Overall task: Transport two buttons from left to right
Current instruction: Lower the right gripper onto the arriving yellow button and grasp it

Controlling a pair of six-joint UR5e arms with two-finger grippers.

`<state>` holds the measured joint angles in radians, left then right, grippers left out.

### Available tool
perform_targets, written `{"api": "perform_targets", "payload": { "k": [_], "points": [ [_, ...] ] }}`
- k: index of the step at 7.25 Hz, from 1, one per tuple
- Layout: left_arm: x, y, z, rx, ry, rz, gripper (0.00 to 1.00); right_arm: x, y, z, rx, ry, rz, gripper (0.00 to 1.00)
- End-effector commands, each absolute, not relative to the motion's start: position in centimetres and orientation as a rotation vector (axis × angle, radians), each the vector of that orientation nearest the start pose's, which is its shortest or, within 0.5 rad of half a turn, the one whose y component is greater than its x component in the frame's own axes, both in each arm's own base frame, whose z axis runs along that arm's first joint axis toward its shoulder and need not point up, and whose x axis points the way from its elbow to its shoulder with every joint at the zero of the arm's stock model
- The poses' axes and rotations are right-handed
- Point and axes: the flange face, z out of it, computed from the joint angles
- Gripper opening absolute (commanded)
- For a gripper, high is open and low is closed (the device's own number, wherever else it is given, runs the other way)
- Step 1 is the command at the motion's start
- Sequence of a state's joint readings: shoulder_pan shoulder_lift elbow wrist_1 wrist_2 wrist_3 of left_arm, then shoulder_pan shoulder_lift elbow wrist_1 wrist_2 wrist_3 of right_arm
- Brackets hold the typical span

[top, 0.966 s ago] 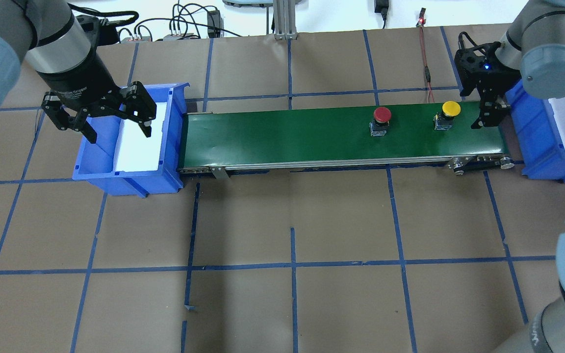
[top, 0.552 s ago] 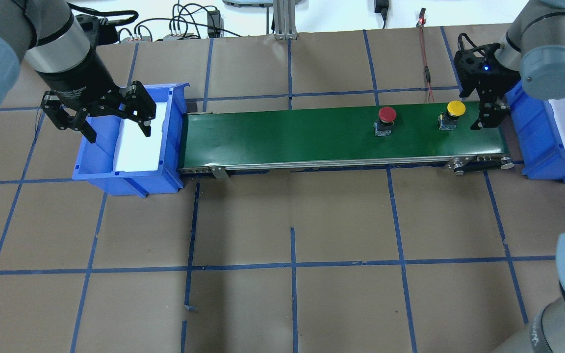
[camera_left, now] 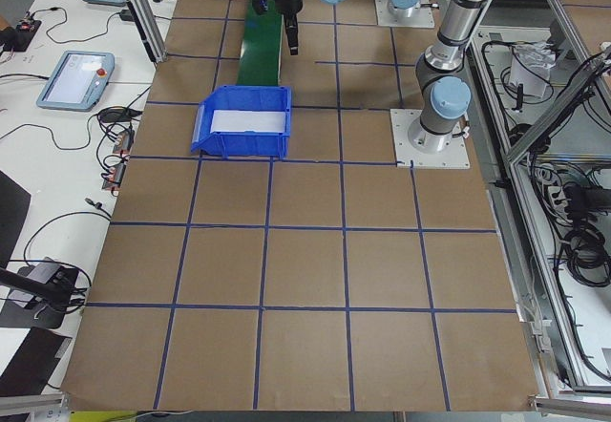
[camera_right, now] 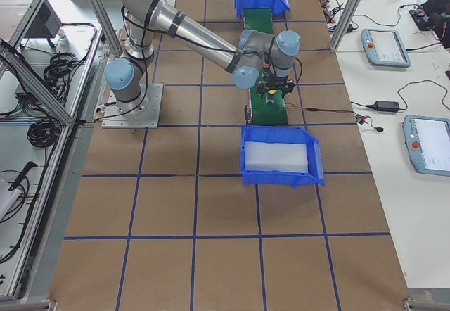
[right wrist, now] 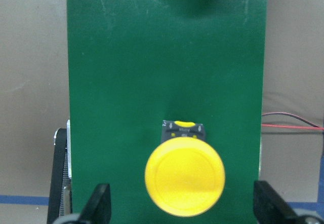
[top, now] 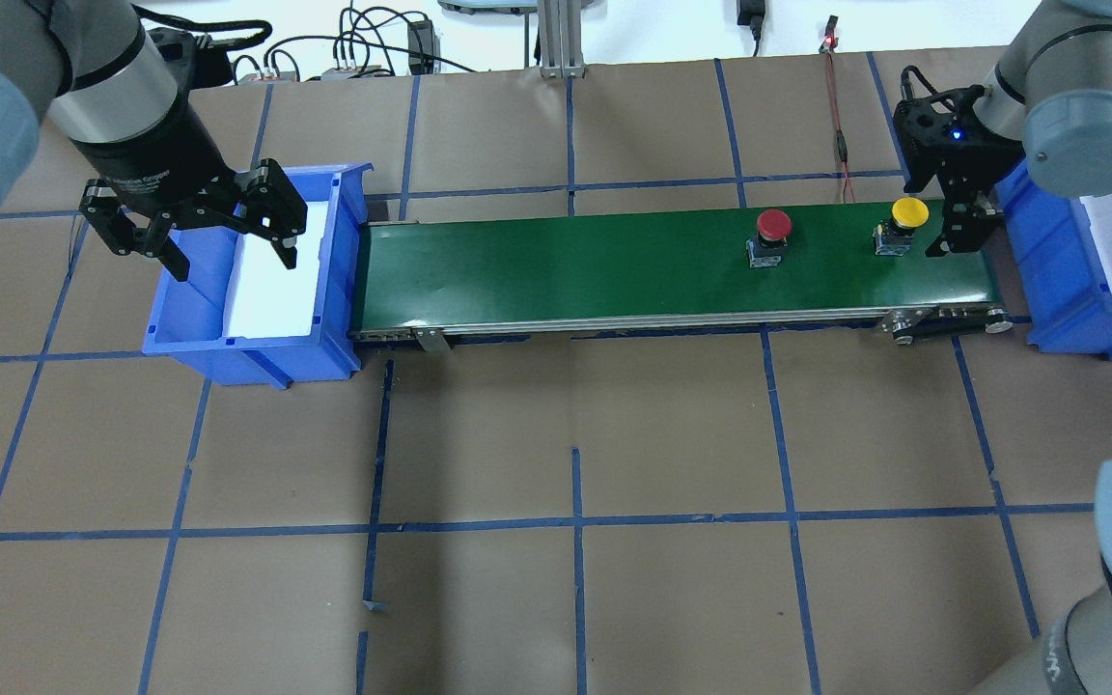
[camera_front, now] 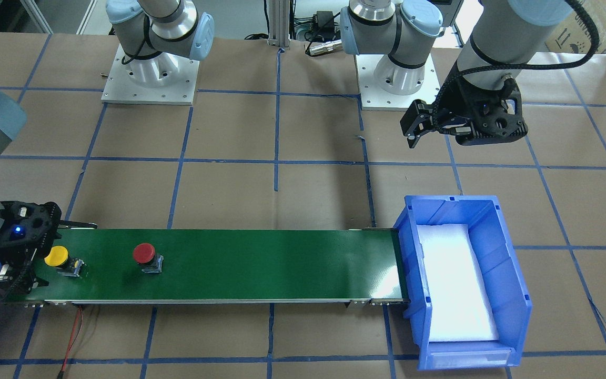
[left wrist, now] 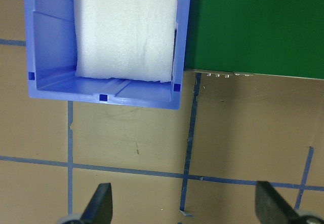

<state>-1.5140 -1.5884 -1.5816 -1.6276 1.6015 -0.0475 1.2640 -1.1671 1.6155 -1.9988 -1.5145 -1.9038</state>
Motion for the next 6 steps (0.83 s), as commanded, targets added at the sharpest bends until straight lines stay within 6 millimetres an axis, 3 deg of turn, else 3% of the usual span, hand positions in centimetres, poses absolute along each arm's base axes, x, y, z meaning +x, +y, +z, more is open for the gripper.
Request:
{"api": "perform_targets", "payload": {
  "k": [1,3,4,5,6],
  "points": [
    [-10.22,-49.66,46.83,-0.160,3.104,0.134,1.00,-5.46,-63.19,28.24,-2.220,2.161,-0.063,0.99],
    [-10.21,-49.55,46.96,-0.160,3.103,0.131,1.00,-5.81,-63.30,28.35,-2.223,2.163,-0.063,0.96],
    [-10.21,-49.56,46.98,-0.160,3.103,0.129,1.00,-5.96,-63.21,28.47,-2.237,2.151,-0.067,0.74],
    [-10.21,-49.55,46.96,-0.160,3.103,0.131,1.00,-6.28,-63.23,28.30,-2.240,2.147,-0.064,0.37],
    [-10.21,-49.61,46.90,-0.160,3.103,0.131,1.00,-6.43,-63.35,28.67,-2.245,2.151,-0.069,0.13]
  ]
}}
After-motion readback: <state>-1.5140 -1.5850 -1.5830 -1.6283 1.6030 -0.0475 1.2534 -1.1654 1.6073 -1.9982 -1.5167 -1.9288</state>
